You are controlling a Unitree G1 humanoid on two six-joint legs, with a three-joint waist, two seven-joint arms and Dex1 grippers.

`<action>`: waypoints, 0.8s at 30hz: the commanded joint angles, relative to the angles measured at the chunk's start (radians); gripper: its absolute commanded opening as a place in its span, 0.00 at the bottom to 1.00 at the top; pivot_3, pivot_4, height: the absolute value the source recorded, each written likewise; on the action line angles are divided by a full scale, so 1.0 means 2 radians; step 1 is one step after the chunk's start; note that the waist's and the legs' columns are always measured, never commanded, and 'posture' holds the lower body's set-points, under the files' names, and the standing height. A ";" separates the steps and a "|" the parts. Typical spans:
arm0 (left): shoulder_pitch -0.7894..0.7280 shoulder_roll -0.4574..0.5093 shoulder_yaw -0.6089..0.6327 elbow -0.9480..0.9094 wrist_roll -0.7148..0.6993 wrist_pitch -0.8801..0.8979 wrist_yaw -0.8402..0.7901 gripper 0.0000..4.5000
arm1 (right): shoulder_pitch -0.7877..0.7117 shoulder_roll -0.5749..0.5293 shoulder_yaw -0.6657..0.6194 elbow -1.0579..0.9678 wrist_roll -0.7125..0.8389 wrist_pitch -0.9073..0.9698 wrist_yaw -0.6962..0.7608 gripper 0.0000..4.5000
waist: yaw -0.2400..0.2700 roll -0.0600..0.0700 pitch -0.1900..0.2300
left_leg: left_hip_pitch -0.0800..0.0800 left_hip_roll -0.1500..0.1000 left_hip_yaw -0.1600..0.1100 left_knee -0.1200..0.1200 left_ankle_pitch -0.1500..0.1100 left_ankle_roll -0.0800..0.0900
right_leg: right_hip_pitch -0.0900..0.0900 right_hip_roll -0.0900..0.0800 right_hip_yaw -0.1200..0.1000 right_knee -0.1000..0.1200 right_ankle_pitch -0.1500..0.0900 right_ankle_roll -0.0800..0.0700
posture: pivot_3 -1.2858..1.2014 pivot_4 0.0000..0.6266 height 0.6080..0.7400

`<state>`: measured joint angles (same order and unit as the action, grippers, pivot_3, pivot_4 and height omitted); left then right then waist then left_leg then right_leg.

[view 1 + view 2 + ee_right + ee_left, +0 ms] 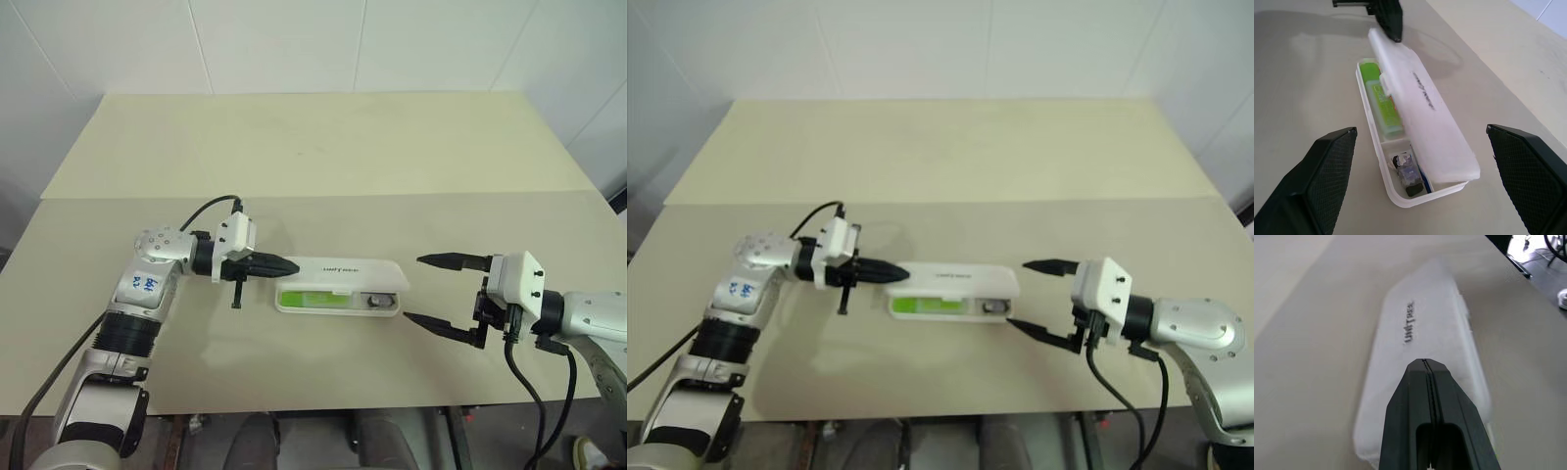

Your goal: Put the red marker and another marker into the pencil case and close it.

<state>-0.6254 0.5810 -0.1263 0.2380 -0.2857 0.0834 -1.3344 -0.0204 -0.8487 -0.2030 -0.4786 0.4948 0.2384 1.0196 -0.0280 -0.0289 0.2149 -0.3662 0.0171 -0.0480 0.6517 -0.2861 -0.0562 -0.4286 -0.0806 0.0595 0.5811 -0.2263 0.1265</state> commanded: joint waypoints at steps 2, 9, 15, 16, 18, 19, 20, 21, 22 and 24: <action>-0.011 0.017 -0.027 -0.014 0.028 -0.004 -0.018 0.00 | -0.011 0.001 -0.008 -0.017 0.006 -0.003 -0.007 1.00 | 0.000 0.000 0.000 | 0.000 0.000 0.000 0.000 0.000 0.000 | 0.000 0.000 0.000 0.000 -0.001 -0.002 | 0.52 0.24 1.00; -0.042 -0.009 -0.056 0.019 0.069 -0.010 0.014 0.00 | -0.015 0.008 -0.001 -0.026 0.004 0.000 -0.022 1.00 | 0.000 0.000 0.000 | 0.000 0.000 0.000 0.001 0.000 0.000 | 0.000 0.000 0.000 0.000 -0.001 -0.002 | 0.52 0.24 1.00; -0.057 -0.036 -0.079 0.010 0.077 0.023 0.010 0.00 | -0.012 0.018 0.004 -0.034 -0.001 0.003 -0.037 1.00 | 0.000 0.000 0.000 | 0.000 0.000 0.000 0.000 0.000 0.000 | 0.000 0.000 0.000 0.000 -0.001 -0.002 | 0.52 0.24 1.00; -0.057 -0.036 -0.084 0.006 0.079 0.027 0.008 0.00 | -0.012 0.019 0.004 -0.035 -0.002 0.003 -0.039 1.00 | -0.001 0.000 0.000 | 0.000 0.000 0.000 0.000 0.000 0.000 | 0.000 0.000 0.000 0.000 -0.001 -0.002 | 0.52 0.24 1.00; -0.058 -0.034 -0.091 -0.002 0.083 0.030 0.002 0.00 | -0.011 0.020 0.004 -0.036 -0.002 0.003 -0.042 1.00 | -0.001 0.000 0.000 | 0.000 0.000 0.000 0.000 0.000 0.000 | 0.000 0.000 0.000 0.000 -0.001 -0.002 | 0.52 0.24 1.00; -0.058 -0.029 -0.098 -0.006 0.087 0.031 -0.005 0.00 | -0.011 0.021 0.003 -0.037 -0.003 0.003 -0.045 1.00 | -0.001 0.000 0.000 | 0.000 0.000 0.000 0.000 0.000 0.000 | 0.000 0.000 0.000 0.000 -0.001 -0.002 | 0.52 0.24 1.00; -0.059 -0.023 -0.104 -0.010 0.093 0.035 -0.010 0.00 | -0.010 0.022 0.003 -0.038 -0.004 0.003 -0.048 1.00 | 0.000 0.000 0.000 | 0.000 0.000 0.000 0.000 0.000 0.000 | 0.000 0.000 0.000 0.000 -0.001 -0.002 | 0.52 0.24 1.00; -0.060 -0.017 -0.111 -0.012 0.101 0.040 -0.014 0.00 | -0.010 0.024 0.002 -0.039 -0.004 0.003 -0.051 1.00 | 0.000 0.000 0.000 | 0.000 0.000 0.000 0.000 0.000 0.000 | 0.000 0.000 0.000 0.000 -0.001 -0.002 | 0.52 0.24 1.00; -0.060 -0.015 -0.113 -0.013 0.105 0.038 -0.013 0.00 | -0.009 0.025 0.002 -0.040 -0.005 0.003 -0.054 1.00 | 0.000 0.000 0.000 | 0.000 0.000 0.000 0.000 0.000 0.000 | 0.000 0.000 0.000 0.000 -0.001 -0.002 | 0.52 0.24 1.00; -0.061 -0.015 -0.113 -0.012 0.108 0.043 -0.005 0.00 | -0.008 0.027 0.003 -0.043 -0.005 0.002 -0.058 1.00 | 0.000 0.000 0.000 | 0.000 0.000 0.000 0.000 0.000 0.000 | 0.000 0.000 0.000 0.000 -0.001 -0.002 | 0.52 0.24 1.00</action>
<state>-0.7413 0.5334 -0.3347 0.2283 -0.1004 0.1549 -1.3471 -0.0331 -0.8018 -0.1910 -0.5204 0.4820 0.2458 0.9173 -0.0286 -0.0292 0.2150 -0.3666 0.0171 -0.0480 0.6524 -0.2860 -0.0561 -0.4282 -0.0804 0.0601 0.5813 -0.2279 0.1230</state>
